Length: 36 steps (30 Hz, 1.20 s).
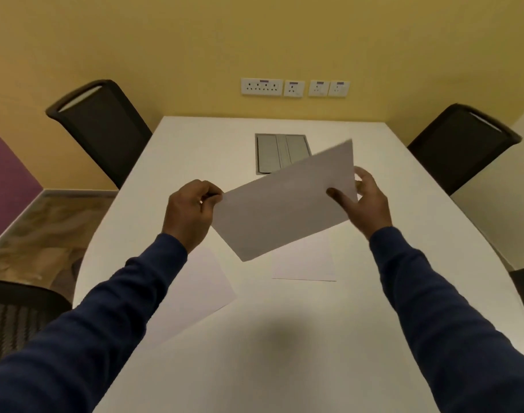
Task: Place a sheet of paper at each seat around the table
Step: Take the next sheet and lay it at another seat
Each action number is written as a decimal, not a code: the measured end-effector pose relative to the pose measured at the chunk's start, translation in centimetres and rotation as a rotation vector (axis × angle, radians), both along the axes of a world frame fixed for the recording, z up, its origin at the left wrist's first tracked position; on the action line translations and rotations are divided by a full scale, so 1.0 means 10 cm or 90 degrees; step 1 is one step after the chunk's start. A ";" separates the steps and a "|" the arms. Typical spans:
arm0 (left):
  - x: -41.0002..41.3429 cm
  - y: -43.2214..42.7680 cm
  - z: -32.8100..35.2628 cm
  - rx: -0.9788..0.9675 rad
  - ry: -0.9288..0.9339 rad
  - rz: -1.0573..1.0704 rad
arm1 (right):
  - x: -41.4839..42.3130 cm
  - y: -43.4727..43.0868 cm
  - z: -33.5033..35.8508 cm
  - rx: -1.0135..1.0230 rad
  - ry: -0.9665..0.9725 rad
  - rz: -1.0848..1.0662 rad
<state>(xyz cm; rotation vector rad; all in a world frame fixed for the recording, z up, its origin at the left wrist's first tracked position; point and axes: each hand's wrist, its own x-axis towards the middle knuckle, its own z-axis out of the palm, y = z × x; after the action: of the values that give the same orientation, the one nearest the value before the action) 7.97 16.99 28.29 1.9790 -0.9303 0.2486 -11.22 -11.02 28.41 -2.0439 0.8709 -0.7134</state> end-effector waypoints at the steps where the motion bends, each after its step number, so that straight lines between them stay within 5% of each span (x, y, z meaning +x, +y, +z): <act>1: 0.01 0.11 0.05 -0.011 0.003 -0.001 | -0.01 0.06 0.08 -0.007 -0.011 0.009; 7: -0.01 0.75 0.14 0.003 -0.007 0.032 | -0.03 0.70 0.56 -0.089 -0.048 0.063; 20: -1.22 1.91 0.87 -0.106 0.011 0.039 | -0.69 2.59 1.61 -0.666 0.017 0.200; 28: -1.60 2.60 1.19 -0.145 0.090 -0.001 | -0.99 3.36 2.04 -0.746 -0.015 0.246; 36: -1.55 3.55 1.62 -0.335 0.197 -0.066 | -0.71 4.27 2.50 -0.756 -0.090 0.261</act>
<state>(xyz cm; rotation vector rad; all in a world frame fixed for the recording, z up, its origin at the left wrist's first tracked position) -7.49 52.47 44.51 1.4296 -0.6773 0.1075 -18.30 31.67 53.39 -2.9764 -0.1931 -1.2848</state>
